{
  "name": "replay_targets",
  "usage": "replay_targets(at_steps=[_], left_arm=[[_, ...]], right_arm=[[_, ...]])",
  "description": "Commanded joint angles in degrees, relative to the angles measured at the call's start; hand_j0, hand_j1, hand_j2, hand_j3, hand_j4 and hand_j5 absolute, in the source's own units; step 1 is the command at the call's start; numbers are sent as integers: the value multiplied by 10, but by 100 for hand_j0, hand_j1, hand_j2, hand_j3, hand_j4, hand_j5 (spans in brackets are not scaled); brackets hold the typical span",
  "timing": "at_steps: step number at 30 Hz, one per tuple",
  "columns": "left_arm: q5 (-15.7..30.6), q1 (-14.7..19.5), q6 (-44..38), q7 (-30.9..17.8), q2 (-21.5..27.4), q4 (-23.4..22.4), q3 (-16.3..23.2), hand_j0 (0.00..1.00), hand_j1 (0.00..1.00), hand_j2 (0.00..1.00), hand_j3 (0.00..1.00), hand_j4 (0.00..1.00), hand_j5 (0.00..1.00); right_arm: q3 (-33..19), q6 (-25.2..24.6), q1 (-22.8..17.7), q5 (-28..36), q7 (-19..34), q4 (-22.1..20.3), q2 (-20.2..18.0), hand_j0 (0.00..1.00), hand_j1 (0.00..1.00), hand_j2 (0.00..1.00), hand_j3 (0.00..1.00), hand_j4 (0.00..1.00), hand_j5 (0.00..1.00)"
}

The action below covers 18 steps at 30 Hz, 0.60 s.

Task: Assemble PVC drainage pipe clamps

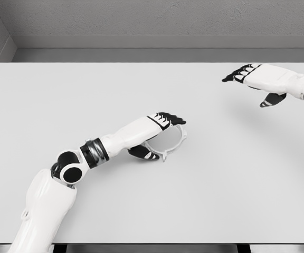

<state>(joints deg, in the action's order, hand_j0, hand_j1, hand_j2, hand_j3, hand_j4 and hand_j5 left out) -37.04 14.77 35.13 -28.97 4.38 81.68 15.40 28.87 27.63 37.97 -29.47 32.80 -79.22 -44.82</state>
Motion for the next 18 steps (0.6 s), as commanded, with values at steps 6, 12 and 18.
replay_targets(at_steps=[6, 12, 18], left_arm=[[4, 6, -1, 1, -1, -13, 1, 100, 100, 100, 100, 100, 100], [4, 9, -1, 1, -6, -31, 2, 100, 100, 100, 100, 100, 100], [4, 17, -1, 1, -6, -34, 1, 100, 100, 100, 100, 100, 100]], right_arm=[[0, -1, 0, 2, 0, 0, 0, 100, 100, 100, 100, 100, 100], [0, -1, -1, 0, 1, 1, -1, 100, 100, 100, 100, 100, 100], [0, -1, -1, -1, 1, 1, -1, 100, 100, 100, 100, 100, 100]])
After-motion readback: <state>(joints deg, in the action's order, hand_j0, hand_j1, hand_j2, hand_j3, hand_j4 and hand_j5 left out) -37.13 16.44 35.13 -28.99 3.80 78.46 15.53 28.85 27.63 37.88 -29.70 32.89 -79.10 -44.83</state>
